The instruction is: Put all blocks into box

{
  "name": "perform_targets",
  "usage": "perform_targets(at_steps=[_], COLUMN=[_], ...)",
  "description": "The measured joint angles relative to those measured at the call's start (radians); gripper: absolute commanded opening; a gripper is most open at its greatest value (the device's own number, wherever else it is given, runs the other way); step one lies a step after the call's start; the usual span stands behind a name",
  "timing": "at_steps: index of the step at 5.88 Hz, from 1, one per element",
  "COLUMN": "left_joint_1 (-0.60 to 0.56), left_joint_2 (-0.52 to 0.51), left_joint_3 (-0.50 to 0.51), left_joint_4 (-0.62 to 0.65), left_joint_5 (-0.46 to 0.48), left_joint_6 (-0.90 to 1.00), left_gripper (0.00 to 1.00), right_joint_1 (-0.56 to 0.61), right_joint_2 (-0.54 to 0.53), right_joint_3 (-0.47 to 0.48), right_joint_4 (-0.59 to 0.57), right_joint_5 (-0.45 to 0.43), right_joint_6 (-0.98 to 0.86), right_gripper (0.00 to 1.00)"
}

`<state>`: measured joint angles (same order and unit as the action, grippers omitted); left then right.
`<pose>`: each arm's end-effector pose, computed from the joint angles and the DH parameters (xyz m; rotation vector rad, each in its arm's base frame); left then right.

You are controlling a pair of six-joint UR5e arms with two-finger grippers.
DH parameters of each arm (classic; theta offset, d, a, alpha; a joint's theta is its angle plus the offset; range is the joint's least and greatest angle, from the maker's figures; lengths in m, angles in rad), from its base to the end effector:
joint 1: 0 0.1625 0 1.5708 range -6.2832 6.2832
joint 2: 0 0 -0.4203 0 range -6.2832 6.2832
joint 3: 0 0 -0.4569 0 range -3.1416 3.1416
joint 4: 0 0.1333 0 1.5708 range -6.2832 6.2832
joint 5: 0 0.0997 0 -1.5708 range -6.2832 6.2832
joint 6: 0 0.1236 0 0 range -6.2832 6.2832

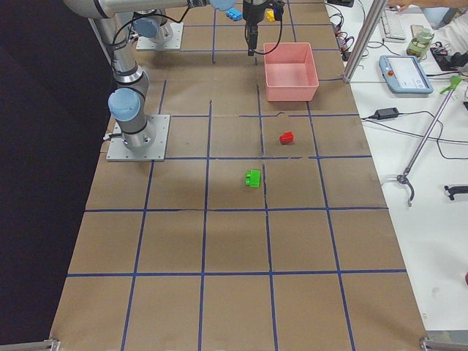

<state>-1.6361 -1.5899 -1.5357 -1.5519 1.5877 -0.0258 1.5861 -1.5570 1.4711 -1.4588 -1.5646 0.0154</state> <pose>-0.1681 -0.5590 0.4700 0.0613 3.1252 -0.0557 0.1426 -0.5553 0.4958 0.0003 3.1355 0.0411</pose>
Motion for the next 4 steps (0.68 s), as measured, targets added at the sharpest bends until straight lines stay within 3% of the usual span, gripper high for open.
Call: perform_targets(at_steps=[4], left_joint_1=[0.003], left_joint_2=[0.016], left_joint_3=[-0.029], left_joint_4=[0.008], left_joint_5=[0.008], left_joint_6=[0.004], left_gripper=[0.99], right_joint_1=[-0.004], right_joint_2=[0.003], right_joint_3=[0.001], right_joint_4=[0.000], right_joint_5=[-0.001], right_joint_6=[-0.001], right_gripper=[1.00])
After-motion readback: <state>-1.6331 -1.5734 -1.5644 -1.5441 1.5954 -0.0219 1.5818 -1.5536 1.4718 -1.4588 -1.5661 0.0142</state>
